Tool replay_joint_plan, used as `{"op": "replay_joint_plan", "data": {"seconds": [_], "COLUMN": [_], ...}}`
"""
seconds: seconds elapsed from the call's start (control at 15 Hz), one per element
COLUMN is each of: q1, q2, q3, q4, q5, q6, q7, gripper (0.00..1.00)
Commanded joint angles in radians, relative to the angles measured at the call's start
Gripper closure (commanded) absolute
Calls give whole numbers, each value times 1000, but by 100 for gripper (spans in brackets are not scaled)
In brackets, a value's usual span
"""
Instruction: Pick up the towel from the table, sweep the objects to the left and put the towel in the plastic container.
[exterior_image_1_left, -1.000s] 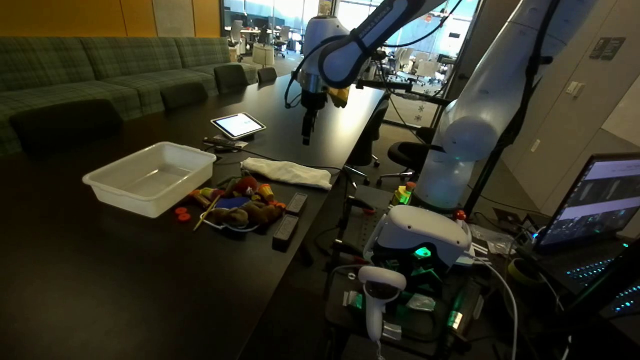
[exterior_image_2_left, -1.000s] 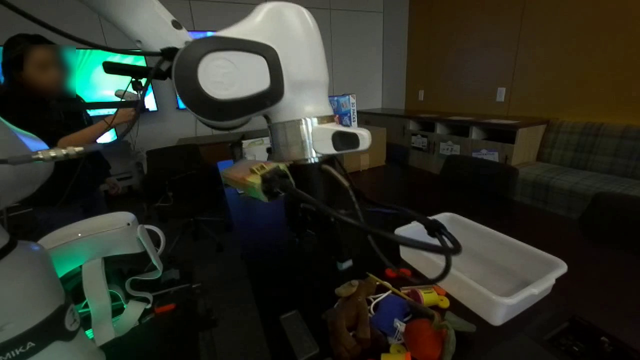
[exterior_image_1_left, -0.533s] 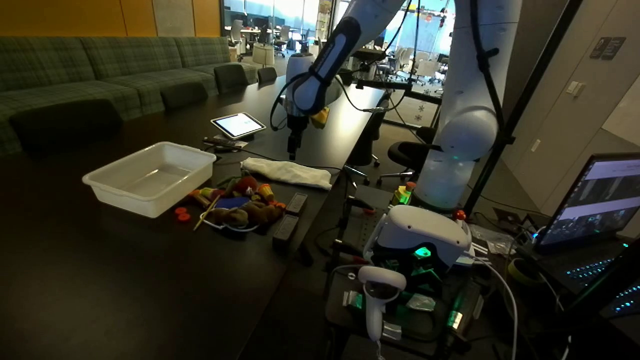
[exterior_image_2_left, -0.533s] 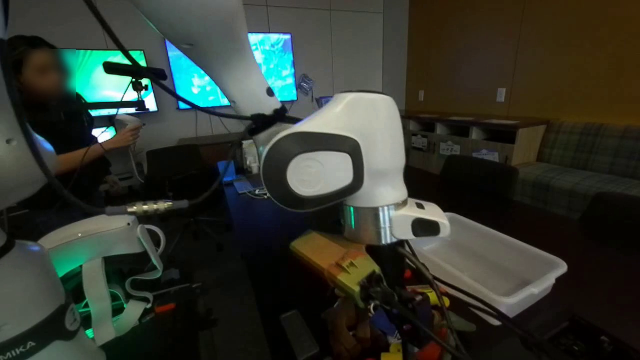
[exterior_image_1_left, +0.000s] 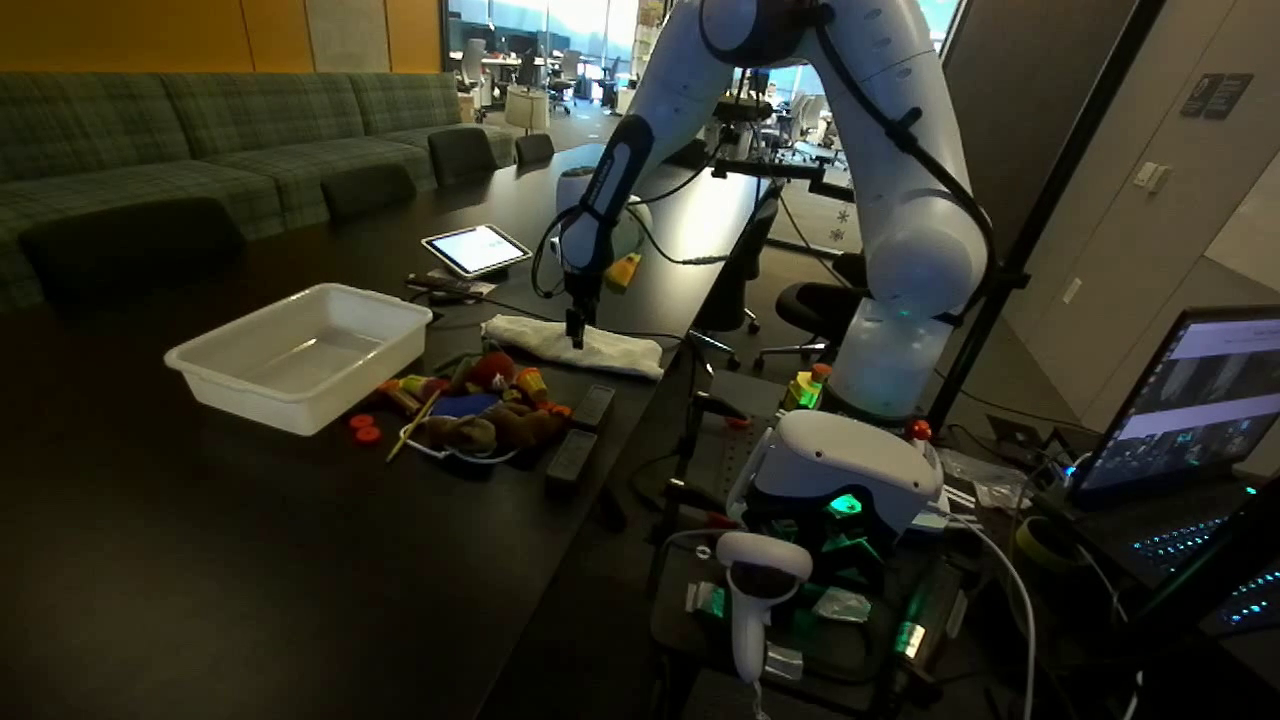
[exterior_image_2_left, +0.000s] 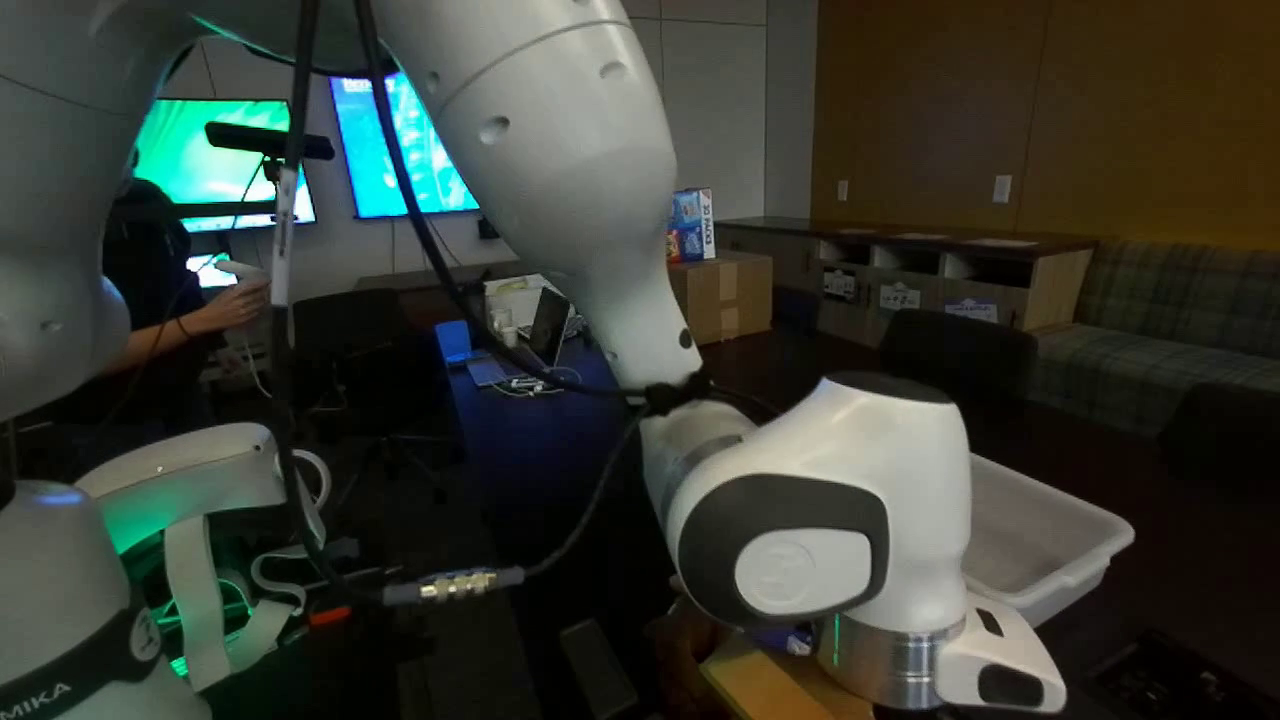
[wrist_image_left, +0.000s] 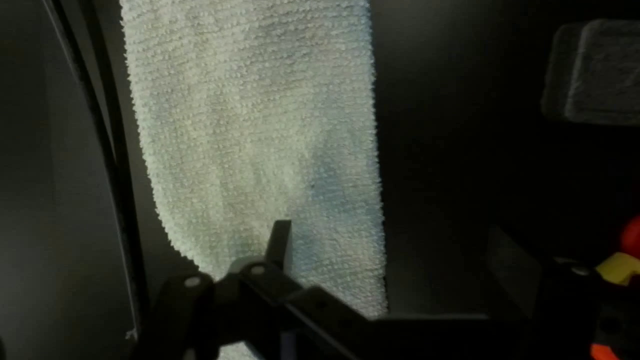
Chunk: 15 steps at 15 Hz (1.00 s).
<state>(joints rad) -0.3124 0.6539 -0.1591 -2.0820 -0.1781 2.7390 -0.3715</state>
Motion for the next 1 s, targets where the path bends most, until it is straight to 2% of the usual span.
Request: {"op": "replay_joint_plan", "data": {"seconds": [0.0, 0.27, 0.53, 0.93], "q1": [-75, -142, -176, -168], "q2": [122, 198, 263, 341], "q3": [42, 86, 101, 70], "q4": [152, 240, 325, 409], "q5": [30, 51, 72, 61], "q6": [-29, -60, -114, -128], "q7": [-33, -55, -66, -42], "gripper": [0, 0, 0, 0]}}
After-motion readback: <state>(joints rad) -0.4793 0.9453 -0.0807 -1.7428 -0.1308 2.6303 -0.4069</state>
